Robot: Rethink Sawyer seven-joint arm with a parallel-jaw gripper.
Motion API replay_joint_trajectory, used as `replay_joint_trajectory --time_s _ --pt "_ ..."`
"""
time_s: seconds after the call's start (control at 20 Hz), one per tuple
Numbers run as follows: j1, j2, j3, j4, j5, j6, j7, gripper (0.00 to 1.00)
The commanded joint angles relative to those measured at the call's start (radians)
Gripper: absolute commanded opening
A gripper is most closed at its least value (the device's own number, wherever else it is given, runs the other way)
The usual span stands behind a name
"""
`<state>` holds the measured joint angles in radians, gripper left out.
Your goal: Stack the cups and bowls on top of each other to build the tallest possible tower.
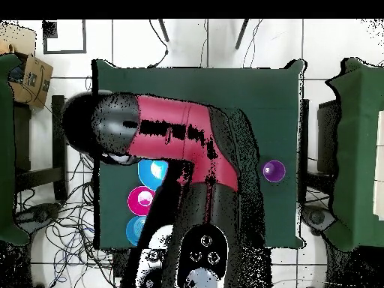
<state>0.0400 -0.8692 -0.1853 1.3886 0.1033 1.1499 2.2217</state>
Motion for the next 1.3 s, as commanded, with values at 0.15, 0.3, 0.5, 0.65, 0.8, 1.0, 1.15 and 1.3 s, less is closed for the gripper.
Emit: replay_joint_trajectory --time_s 0.15,0.3,0.5,0.65,0.8,1.0,1.15,1.3 --pt "-0.007 0.028 0.070 0.316 0.000 -0.203 0.015 1.00" --pt "-0.019 0.025 0.082 0.348 0.004 -0.282 0.012 1.00" --pt "-0.020 0.054 0.089 0.360 -0.011 -0.447 0.055 1.00" --pt "0.010 0.050 0.046 0.341 -0.034 -0.530 0.131 1.00" --pt "0.061 0.102 -0.032 0.233 -0.059 -0.486 0.215 1.00" --pt "0.033 0.062 -0.007 0.297 -0.021 -0.511 0.132 1.00" --pt "0.016 0.051 0.006 0.356 -0.025 -0.595 0.105 1.00" --pt "0.049 0.076 -0.016 0.355 -0.025 -0.642 0.164 1.00"
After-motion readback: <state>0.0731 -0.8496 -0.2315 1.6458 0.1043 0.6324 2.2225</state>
